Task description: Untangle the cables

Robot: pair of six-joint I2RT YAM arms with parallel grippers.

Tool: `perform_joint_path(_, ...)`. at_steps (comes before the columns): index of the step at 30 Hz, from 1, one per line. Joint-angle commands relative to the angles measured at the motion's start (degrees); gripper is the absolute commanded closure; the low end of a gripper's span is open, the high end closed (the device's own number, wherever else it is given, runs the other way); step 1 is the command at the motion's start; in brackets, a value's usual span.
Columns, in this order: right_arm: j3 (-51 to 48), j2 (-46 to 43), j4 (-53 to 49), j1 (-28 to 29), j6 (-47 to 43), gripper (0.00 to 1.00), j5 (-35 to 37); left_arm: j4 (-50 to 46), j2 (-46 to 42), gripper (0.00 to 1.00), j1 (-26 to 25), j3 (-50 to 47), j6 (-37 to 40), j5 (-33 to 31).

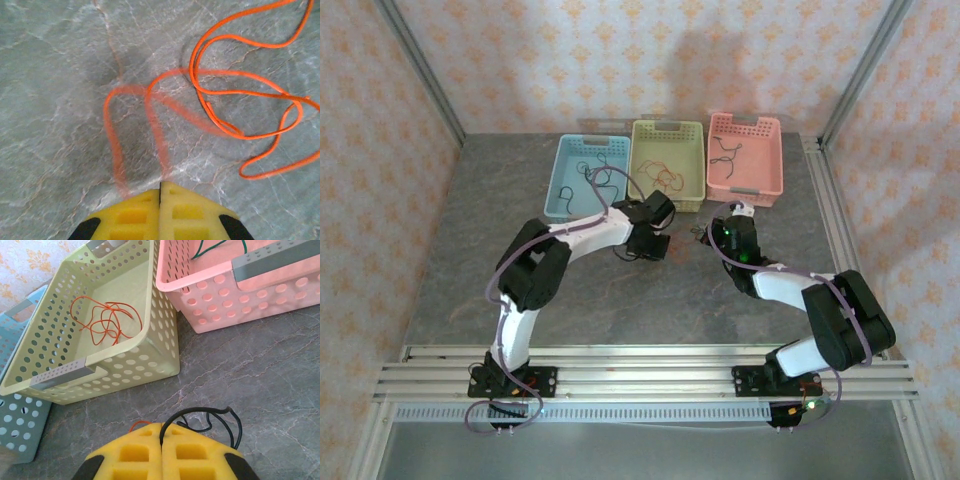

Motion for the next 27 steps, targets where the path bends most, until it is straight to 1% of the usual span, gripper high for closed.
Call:
perform_joint_path(1,0.7,0.6,-0.2,-0.3,0.3,1.00,-0.4,5.6,-5.5,1.00,1.3,-2.9,-1.4,1.0)
perform_joint_path(4,0.7,0.7,-0.2,-0.3,0.4,1.00,-0.4,7.2,-7.1,1.00,2.4,-5.9,-2.0,0.4)
perform_joint_path(5,0.8,0.8,-0.2,-0.3,0.4,1.00,-0.4,8.1,-9.4,1.00,2.8,-7.0,-2.3,0.3)
perform_joint_path(7,0.8,0.8,-0.2,-0.3,0.4,1.00,-0.4,9.1,-11.2,1.00,3.6,-9.3,-2.8,-0.4)
perform_joint_path(10,0.9,1.0,-0.2,-0.2,0.4,1.00,-0.6,10.3,-12.6,1.00,4.6,-11.0,-3.5,-0.9)
perform_joint_path(27,0.8,0.8,-0.6,-0.2,0.3,1.00,0.0,10.2,-14.2,1.00,5.1,-12.3,-4.4,-3.7)
